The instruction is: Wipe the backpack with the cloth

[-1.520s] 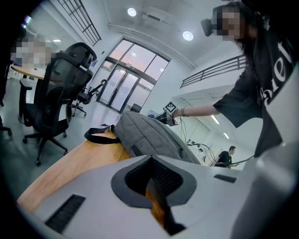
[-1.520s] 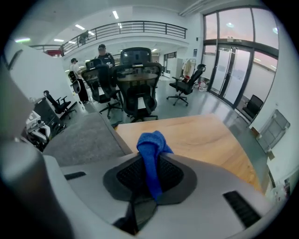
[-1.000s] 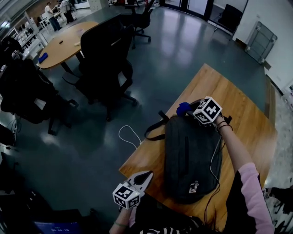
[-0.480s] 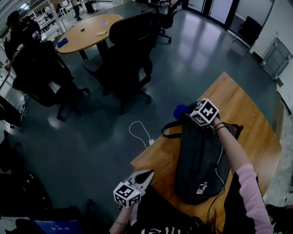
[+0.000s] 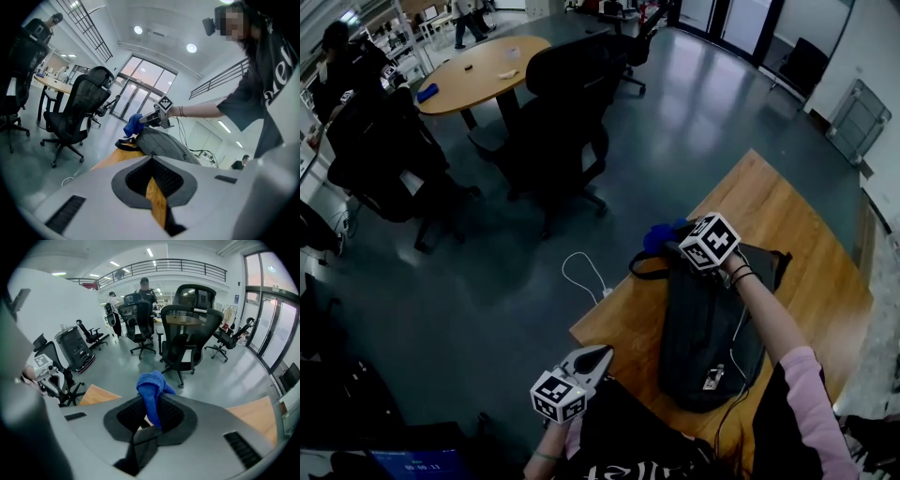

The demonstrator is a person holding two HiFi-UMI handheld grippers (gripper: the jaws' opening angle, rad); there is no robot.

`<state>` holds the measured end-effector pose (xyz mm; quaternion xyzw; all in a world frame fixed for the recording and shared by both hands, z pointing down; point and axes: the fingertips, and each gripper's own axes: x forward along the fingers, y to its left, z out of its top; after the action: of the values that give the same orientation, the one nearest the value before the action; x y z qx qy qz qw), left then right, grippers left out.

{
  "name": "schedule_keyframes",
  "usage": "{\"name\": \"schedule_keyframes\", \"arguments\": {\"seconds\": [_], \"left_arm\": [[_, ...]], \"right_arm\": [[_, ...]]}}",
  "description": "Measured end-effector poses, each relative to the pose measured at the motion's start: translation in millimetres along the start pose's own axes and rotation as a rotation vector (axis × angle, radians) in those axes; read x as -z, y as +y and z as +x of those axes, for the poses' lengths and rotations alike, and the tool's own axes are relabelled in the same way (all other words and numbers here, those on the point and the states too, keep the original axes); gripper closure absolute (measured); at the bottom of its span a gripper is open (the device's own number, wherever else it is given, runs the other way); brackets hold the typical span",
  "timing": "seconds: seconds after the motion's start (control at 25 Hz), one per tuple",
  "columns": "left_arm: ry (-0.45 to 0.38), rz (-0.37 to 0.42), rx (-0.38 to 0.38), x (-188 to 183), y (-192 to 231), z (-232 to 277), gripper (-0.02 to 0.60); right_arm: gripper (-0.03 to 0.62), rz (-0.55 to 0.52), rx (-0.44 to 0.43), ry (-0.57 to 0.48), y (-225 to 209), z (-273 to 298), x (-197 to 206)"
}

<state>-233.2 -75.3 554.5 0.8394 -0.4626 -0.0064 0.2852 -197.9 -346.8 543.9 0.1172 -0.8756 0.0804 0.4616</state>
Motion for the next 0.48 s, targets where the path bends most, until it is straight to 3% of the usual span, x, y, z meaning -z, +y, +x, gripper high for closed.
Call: {"name": "schedule_keyframes", "arguments": {"seconds": [0.28,0.48], "left_arm": [[0.013,0.029,0.028,3,-2,-4,0.583],[0.02,0.043,0.035,7,-18,-12,0.583]], "right_arm": [[0.539,0.056,-0.044,-0.061,55,-8,20],[0.54,0.015,-0.035,-0.087,100,-26,36]]}}
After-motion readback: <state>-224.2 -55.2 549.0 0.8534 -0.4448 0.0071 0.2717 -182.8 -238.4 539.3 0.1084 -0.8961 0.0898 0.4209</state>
